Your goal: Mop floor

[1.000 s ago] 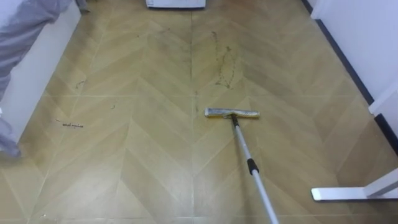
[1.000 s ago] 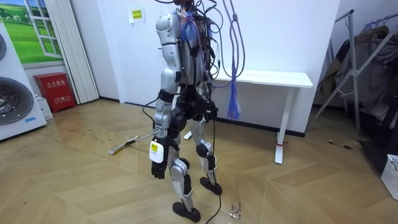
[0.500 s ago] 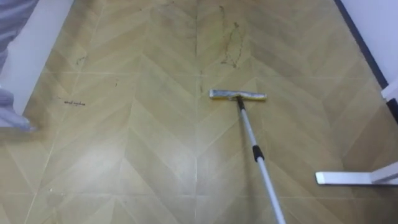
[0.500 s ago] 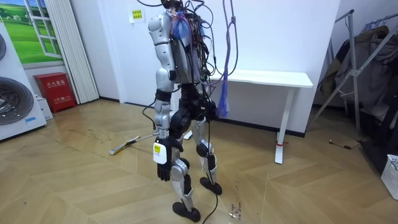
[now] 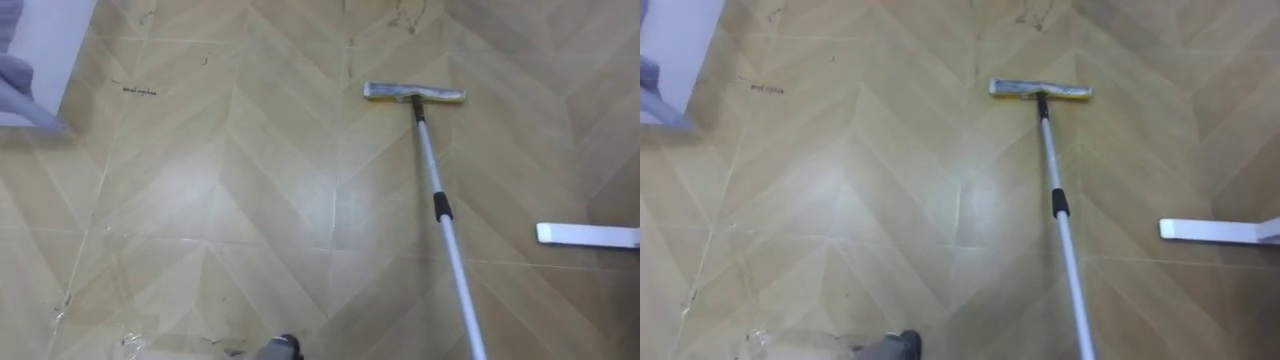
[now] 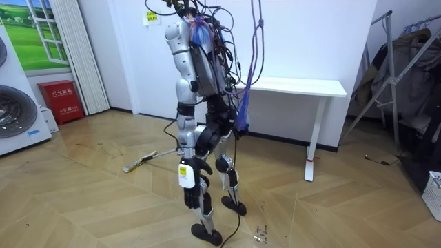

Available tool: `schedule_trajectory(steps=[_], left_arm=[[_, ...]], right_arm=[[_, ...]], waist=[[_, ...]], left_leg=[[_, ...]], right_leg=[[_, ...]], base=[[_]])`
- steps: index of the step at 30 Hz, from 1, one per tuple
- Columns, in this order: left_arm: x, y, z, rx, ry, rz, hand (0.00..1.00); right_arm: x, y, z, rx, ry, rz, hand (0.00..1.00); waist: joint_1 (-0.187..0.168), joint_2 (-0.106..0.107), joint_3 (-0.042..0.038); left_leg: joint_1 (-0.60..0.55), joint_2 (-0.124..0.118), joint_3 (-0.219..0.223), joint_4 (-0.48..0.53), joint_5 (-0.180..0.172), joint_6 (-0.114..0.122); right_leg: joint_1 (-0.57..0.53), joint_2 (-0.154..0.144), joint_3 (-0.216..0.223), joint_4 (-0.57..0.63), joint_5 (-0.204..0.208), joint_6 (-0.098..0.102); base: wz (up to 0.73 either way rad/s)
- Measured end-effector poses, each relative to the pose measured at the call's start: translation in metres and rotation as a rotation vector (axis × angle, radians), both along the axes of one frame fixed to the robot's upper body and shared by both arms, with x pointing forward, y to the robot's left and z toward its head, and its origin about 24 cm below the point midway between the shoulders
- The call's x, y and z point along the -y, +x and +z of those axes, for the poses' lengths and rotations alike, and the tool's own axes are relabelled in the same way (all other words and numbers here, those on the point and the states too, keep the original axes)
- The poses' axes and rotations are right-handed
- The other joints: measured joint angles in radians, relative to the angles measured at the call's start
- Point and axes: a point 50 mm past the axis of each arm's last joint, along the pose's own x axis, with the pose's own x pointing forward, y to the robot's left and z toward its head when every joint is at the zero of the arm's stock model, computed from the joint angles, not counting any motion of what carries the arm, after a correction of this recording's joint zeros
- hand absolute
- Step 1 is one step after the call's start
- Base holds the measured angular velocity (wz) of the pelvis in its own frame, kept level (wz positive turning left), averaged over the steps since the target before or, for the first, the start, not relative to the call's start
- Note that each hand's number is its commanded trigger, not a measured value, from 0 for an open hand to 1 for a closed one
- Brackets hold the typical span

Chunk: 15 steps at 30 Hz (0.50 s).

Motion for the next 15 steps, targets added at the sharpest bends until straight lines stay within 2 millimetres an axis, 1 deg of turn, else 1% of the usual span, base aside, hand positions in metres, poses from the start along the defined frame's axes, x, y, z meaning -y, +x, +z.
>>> schedule_trajectory(steps=[1, 2, 3, 4, 5, 6, 7, 8, 9, 10, 11, 12, 13, 14, 15], left_arm=[[0.000, 0.000, 0.000, 0.005, 0.001, -0.001, 0.00], [0.001, 0.000, 0.000, 0.006, 0.004, -0.011, 0.00], [0.002, -0.003, -0.001, -0.003, 0.002, -0.009, 0.00], [0.002, -0.004, -0.001, -0.004, 0.001, -0.009, 0.00], [0.004, -0.008, -0.002, -0.011, -0.006, -0.001, 0.00], [0.006, -0.010, -0.002, -0.007, -0.015, 0.010, 0.00], [0.005, -0.009, -0.002, -0.001, -0.017, 0.014, 0.00], [0.004, -0.005, -0.002, 0.013, -0.015, -0.003, 0.00], [0.001, 0.001, 0.000, 0.038, -0.011, -0.016, 0.00], [0.000, 0.006, 0.001, 0.058, -0.010, -0.020, 0.00], [-0.002, 0.015, 0.003, 0.085, -0.014, -0.026, 0.00], [-0.003, 0.014, 0.003, 0.081, -0.017, -0.026, 0.00], [-0.004, 0.013, 0.003, 0.077, -0.016, -0.025, 0.00], [-0.005, 0.014, 0.003, 0.075, -0.013, -0.024, 0.00], [-0.005, 0.018, 0.004, 0.087, -0.017, -0.028, 0.00]], right_arm=[[0.000, 0.000, 0.000, 0.002, -0.003, 0.002, 1.00], [0.001, 0.000, 0.000, -0.003, -0.010, 0.002, 1.00], [0.002, 0.005, 0.001, 0.002, -0.017, 0.008, 1.00], [0.003, 0.008, 0.001, 0.002, -0.022, 0.015, 1.00], [0.006, 0.016, 0.003, 0.005, -0.038, 0.033, 1.00], [0.010, 0.032, 0.006, 0.037, -0.054, 0.049, 1.00], [0.011, 0.042, 0.008, 0.060, -0.059, 0.055, 1.00], [0.013, 0.063, 0.012, 0.111, -0.065, 0.055, 1.00], [0.015, 0.085, 0.018, 0.172, -0.066, 0.035, 1.00], [0.015, 0.094, 0.020, 0.201, -0.066, 0.030, 1.00], [0.017, 0.112, 0.026, 0.254, -0.066, 0.023, 1.00], [0.016, 0.121, 0.029, 0.279, -0.059, 0.022, 1.00], [0.015, 0.127, 0.031, 0.295, -0.053, 0.029, 1.00], [0.015, 0.130, 0.032, 0.314, -0.041, 0.023, 1.00], [0.017, 0.128, 0.032, 0.317, -0.033, 0.004, 1.00]], waist=[[0.003, 0.000, 0.0000], [0.010, -0.001, 0.0009], [0.024, -0.004, 0.0033], [0.034, -0.007, 0.0048], [0.051, -0.010, 0.0038], [0.056, -0.012, 0.0054], [0.057, -0.015, 0.0062], [0.058, -0.022, 0.0090], [0.058, -0.032, 0.0170], [0.061, -0.036, 0.0193], [0.082, -0.039, 0.0210], [0.092, -0.039, 0.0208], [0.093, -0.039, 0.0218], [0.089, -0.037, 0.0195], [0.086, -0.036, 0.0184]], left_leg=[[-0.016, 0.003, 0.008, 0.027, 0.000, 0.000], [-0.053, 0.010, 0.021, 0.110, 0.007, -0.008], [-0.102, 0.024, 0.034, 0.233, 0.034, -0.006], [-0.126, 0.029, 0.042, 0.293, 0.056, 0.002], [-0.167, 0.045, 0.065, 0.394, 0.105, 0.014], [-0.190, 0.050, 0.080, 0.428, 0.146, 0.027], [-0.192, 0.057, 0.090, 0.430, 0.151, 0.026], [-0.192, 0.057, 0.106, 0.409, 0.142, 0.024], [-0.189, 0.055, 0.139, 0.331, 0.121, 0.026], [-0.186, 0.054, 0.157, 0.275, 0.114, 0.028], [-0.174, 0.056, 0.187, 0.159, 0.111, 0.025], [-0.159, 0.052, 0.204, 0.063, 0.111, 0.025], [-0.157, 0.048, 0.211, 0.046, 0.114, 0.052], [-0.145, 0.033, 0.221, 0.034, 0.104, 0.068], [-0.129, 0.014, 0.221, 0.006, 0.095, 0.080]], right_leg=[[-0.014, -0.008, -0.002, 0.024, -0.013, -0.008], [-0.031, -0.014, -0.005, 0.077, -0.047, -0.024], [-0.036, -0.012, -0.003, 0.126, -0.082, -0.031], [-0.035, -0.012, -0.002, 0.149, -0.095, -0.038], [-0.030, -0.012, 0.001, 0.186, -0.115, -0.051], [-0.028, -0.012, 0.006, 0.209, -0.127, -0.054], [-0.028, -0.011, 0.011, 0.213, -0.128, -0.054], [-0.034, -0.009, 0.022, 0.215, -0.130, -0.052], [-0.046, -0.003, 0.041, 0.215, -0.128, -0.050], [-0.053, 0.000, 0.049, 0.214, -0.128, -0.049], [-0.058, 0.006, 0.057, 0.209, -0.127, -0.048], [-0.054, 0.007, 0.064, 0.206, -0.127, -0.049], [-0.047, 0.003, 0.065, 0.204, -0.132, -0.042], [-0.029, -0.010, 0.064, 0.186, -0.138, -0.028], [-0.004, -0.016, 0.063, 0.147, -0.133, -0.009]], base=[[0.17], [0.00], [-0.13], [-0.35], [-0.36], [-0.30], [0.00], [0.27], [0.34], [0.19], [-0.09], [-0.16], [0.00], [0.24], [0.29]])
